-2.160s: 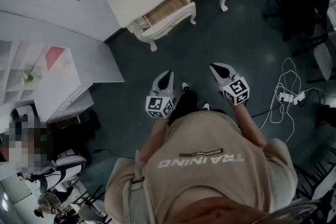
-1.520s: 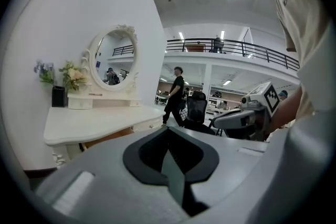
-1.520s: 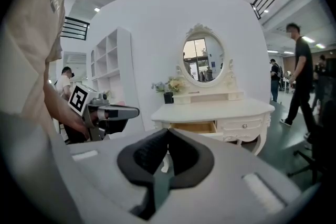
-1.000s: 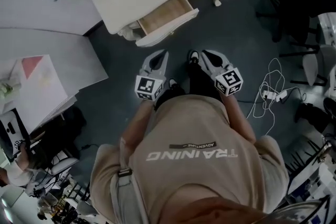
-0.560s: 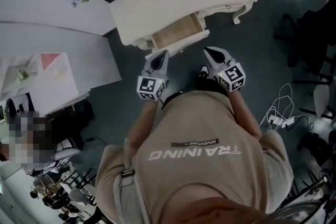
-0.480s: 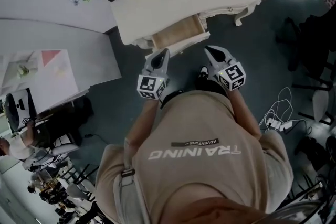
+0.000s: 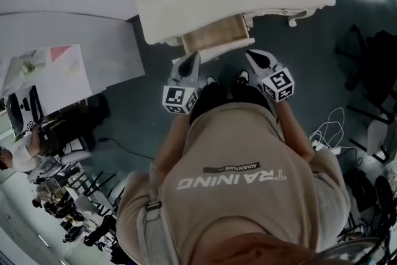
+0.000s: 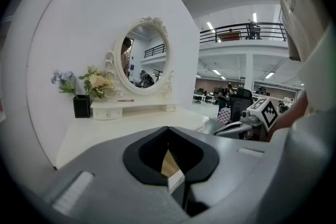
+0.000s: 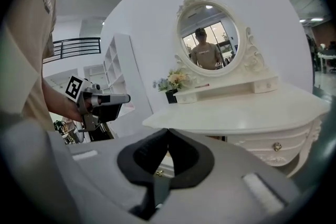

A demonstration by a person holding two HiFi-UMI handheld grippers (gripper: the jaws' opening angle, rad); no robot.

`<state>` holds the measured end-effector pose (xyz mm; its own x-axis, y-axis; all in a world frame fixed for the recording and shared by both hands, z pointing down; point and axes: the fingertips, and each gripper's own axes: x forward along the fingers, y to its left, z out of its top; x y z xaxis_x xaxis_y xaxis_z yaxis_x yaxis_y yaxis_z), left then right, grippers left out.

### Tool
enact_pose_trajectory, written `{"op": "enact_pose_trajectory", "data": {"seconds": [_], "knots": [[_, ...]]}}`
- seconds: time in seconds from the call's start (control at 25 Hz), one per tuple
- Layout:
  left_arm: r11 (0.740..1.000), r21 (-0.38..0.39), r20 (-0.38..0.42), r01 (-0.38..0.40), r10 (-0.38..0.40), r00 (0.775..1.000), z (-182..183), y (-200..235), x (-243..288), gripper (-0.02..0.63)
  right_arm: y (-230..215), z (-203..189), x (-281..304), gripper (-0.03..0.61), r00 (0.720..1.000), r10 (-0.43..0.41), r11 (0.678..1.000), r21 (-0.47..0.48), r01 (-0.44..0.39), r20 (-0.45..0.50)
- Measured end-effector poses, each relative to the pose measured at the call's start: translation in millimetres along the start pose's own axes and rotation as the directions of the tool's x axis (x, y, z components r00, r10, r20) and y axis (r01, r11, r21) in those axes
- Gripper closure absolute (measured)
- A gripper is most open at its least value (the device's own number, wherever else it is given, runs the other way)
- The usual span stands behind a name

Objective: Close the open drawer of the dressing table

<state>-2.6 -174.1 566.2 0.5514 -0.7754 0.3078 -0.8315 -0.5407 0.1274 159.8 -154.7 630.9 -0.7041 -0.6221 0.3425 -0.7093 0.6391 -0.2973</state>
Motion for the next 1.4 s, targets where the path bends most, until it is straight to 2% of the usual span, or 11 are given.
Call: {"op": "enact_pose_trajectory", "data": {"seconds": [0.2,0.32,0.56,0.72,0.84,1.0,1.12,1.24,1.4], "knots": [[1.000,0.005,-0.003,-0.023,0.023,1.000,-3.9,34.7,0.2,0.607,0.3,1.6,31.4,0.575,0.998,0.015,1.000,-0.019,-0.016,-0.058],[1.000,0.001,0.008,-0.014,0.014,1.000,-3.7,62.4,2.0,0.607,-4.8,7.5,51.0,0.575,0.996,-0.024,0.999,-0.027,0.021,-0.081],[0.997,0.037,0.009,0.071,-0.071,0.997,2.9,106.1,11.1,0.607,0.2,12.6,78.9,0.575,0.985,-0.095,0.996,-0.011,0.094,-0.145],[0.991,0.015,0.012,0.130,-0.130,0.991,3.7,123.0,25.2,0.607,3.8,13.9,98.7,0.575,0.977,-0.124,0.992,-0.007,0.125,-0.174],[0.984,-0.002,0.013,0.178,-0.178,0.984,5.5,126.2,34.4,0.607,5.0,-4.1,110.1,0.575,0.965,-0.131,0.991,-0.005,0.133,-0.226],[0.967,0.029,-0.006,0.254,-0.254,0.967,3.5,122.1,44.0,0.607,-1.3,-38.8,111.3,0.575,0.940,-0.146,0.989,-0.012,0.150,-0.309],[0.960,0.051,-0.015,0.276,-0.276,0.961,5.6,118.7,44.0,0.607,-4.3,-69.7,104.4,0.575,0.916,-0.149,0.986,0.011,0.165,-0.373],[0.969,0.041,-0.016,0.244,-0.244,0.970,7.7,122.1,45.4,0.607,-11.7,-104.0,96.9,0.575,0.884,-0.120,0.986,0.047,0.158,-0.451],[0.984,0.013,-0.018,0.180,-0.180,0.984,9.4,123.1,45.4,0.607,-23.4,-154.9,83.8,0.575,0.815,-0.053,0.984,0.111,0.142,-0.577]]}}
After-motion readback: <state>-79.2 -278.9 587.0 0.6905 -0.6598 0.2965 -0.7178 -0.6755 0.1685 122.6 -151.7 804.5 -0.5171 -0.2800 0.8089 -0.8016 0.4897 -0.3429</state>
